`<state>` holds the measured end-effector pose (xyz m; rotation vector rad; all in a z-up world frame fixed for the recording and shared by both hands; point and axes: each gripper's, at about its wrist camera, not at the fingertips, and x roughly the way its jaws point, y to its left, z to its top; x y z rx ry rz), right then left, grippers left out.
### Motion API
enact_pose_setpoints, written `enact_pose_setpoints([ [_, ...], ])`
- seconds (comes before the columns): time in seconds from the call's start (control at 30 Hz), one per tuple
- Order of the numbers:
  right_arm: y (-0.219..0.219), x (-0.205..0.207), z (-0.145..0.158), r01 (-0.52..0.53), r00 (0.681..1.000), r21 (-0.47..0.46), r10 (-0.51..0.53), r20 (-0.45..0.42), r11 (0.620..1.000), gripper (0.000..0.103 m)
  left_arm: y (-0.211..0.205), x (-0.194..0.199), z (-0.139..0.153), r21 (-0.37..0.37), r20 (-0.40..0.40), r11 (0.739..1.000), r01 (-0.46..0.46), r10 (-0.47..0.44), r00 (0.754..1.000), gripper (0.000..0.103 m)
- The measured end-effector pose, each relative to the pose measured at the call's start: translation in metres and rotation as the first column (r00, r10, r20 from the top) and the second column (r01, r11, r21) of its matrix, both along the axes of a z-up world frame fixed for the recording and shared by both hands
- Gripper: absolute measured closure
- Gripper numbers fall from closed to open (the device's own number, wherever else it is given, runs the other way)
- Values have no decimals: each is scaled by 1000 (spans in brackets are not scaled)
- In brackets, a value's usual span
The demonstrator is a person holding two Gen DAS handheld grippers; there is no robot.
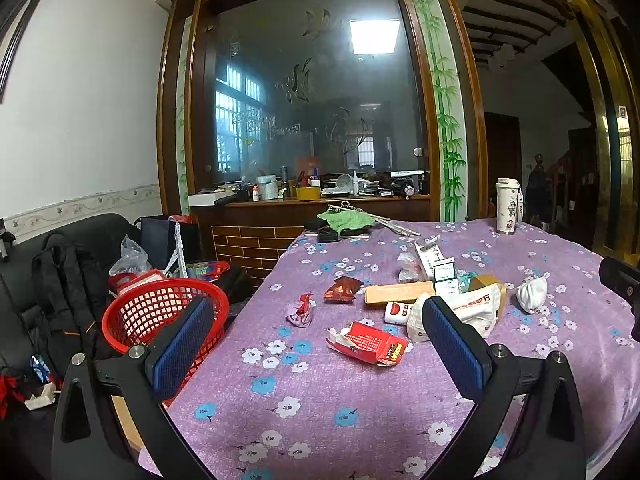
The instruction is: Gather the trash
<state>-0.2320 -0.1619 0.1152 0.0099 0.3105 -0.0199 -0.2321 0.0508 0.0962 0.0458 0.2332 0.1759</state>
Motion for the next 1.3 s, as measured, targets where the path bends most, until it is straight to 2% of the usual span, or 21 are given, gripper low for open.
enact_pose_setpoints([
  [0.5,0,8,-7,-1,1000,6,1,-30,1000,0,3,8,-6,7,-28,1000,4,-3,1000,0],
  [0.77,-1,16,-14,-2,998,10,2,-64,1000,0,1,19,-11,11,-66,1000,6,-5,998,0],
  [0.9,-4,26,-17,-11,995,10,12,-97,1000,0,1,31,-12,16,-114,1000,22,-20,993,0],
  [1.0,-11,40,-19,-54,987,31,58,-151,998,0,10,48,-12,-34,-194,998,56,-62,979,0],
  [1.1,-22,51,-20,-74,978,58,84,-190,996,0,22,64,-15,-92,-260,995,49,-71,963,0],
  [1.23,-29,64,-26,-78,967,78,94,-235,994,0,39,87,-23,-154,-349,988,31,-84,933,0],
  [1.3,-30,74,-30,-105,954,99,129,-270,989,0,40,100,-27,-184,-397,982,47,-118,910,0],
])
